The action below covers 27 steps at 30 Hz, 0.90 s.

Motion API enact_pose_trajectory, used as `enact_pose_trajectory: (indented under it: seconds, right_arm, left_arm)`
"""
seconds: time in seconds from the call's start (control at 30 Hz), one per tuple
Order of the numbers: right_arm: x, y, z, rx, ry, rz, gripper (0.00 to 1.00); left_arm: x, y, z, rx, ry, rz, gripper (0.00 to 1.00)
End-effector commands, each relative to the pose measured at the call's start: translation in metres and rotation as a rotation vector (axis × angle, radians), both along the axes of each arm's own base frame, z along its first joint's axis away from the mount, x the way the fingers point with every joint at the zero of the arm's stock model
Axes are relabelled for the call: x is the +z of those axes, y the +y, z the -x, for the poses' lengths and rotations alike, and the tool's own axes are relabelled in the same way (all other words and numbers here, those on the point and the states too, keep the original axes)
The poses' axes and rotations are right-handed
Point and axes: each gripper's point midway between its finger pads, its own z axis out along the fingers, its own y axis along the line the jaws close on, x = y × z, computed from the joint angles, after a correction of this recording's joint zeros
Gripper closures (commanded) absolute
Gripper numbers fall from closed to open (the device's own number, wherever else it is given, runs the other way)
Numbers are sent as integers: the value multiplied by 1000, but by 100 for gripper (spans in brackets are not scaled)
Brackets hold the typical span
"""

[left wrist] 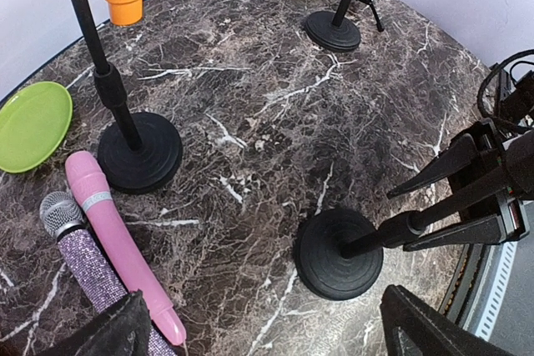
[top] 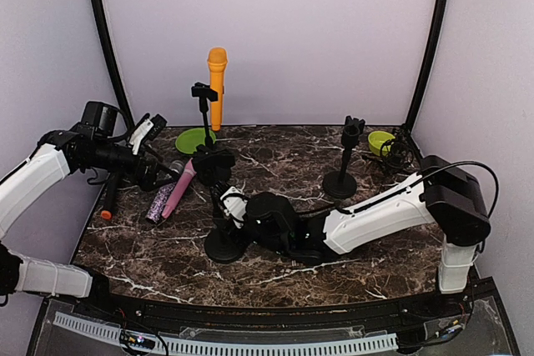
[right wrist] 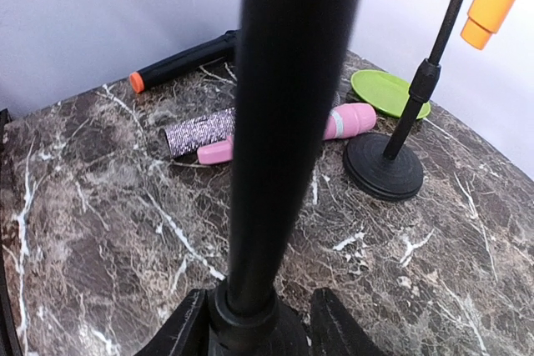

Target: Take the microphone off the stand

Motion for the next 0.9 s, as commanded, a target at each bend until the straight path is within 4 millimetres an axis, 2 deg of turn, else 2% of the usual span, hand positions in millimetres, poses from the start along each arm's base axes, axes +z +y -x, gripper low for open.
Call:
enact_pose_trajectory:
  seconds: [0.0, 0.1, 0.43, 0.47, 0.6, 0.63, 0.7, 0.77, 0.87]
  right_arm:
    - [27, 15, -11, -47, -78, -82, 60]
    - [26, 18, -12, -48, -81, -91, 61]
    - [6, 19, -12, -46, -68, -38, 61]
    - [5, 15, -16, -75, -77, -33, 68]
    - [3, 15, -17, -78, -76, -23, 69]
    - [2, 16, -17, -82, -72, -20, 77]
    - [2, 18, -17, -79, -63, -21, 100]
    - [7, 18, -17, -83, -52, -40, 100]
    - [29, 14, -13, -76, -33, -102, 100]
  left_arm:
    - [2, -2, 11, -30, 46, 19, 1]
    - [-1, -2, 10, -31, 53, 13, 1]
    - [-2, -2, 4, -34, 48, 5, 1]
    - [-2, -3, 4, -35, 49, 7, 1]
    - [-1, -3, 4, -38, 49, 14, 1]
    - [0, -4, 4, -38, 48, 16, 1]
    - [0, -5, 4, -39, 53, 23, 1]
    - [1, -5, 6, -49, 52, 28, 1]
    - [-4, -8, 14, -77, 61, 38, 1]
